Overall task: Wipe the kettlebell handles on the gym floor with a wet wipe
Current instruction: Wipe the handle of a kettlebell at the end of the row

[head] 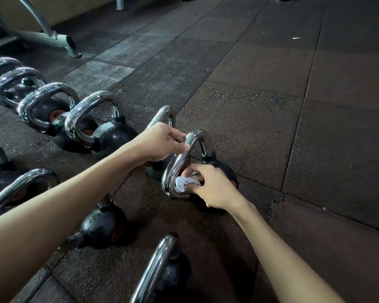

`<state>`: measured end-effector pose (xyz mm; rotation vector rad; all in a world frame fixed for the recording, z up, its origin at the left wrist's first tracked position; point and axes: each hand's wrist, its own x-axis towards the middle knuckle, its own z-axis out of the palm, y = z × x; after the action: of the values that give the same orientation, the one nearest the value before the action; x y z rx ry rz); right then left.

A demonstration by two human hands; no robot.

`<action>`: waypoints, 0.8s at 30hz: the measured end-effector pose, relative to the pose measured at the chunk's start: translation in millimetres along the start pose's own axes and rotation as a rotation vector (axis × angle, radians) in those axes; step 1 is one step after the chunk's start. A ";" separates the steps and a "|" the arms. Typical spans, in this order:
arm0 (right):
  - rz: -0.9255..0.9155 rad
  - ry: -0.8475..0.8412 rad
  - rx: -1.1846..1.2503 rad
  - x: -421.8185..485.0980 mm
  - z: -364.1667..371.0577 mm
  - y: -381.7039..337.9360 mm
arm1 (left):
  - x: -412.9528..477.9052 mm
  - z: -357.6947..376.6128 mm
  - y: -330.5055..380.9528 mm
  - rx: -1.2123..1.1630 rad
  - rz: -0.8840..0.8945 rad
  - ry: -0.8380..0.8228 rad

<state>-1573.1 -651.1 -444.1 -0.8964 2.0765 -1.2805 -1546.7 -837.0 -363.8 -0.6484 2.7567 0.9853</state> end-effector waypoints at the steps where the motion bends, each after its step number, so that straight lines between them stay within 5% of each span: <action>1: -0.012 0.024 -0.015 -2.7 -1.4 1.8 | -1.1 -0.2 0.6 -0.014 -0.008 -0.007; 11: 0.125 0.629 0.384 -50.1 -59.7 42.5 | 6.3 33.3 68.5 0.125 0.039 0.014; 16: 0.155 0.676 0.365 -71.6 -77.6 49.6 | 4.1 55.4 100.0 0.329 0.048 0.074; 24: 0.068 0.667 0.506 -65.7 -72.9 26.1 | -4.1 42.9 65.3 -0.038 0.046 -0.098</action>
<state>-1591.2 -551.9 -431.9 -0.1735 2.0308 -2.1413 -1572.4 -763.3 -358.7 -0.5295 2.6852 1.0515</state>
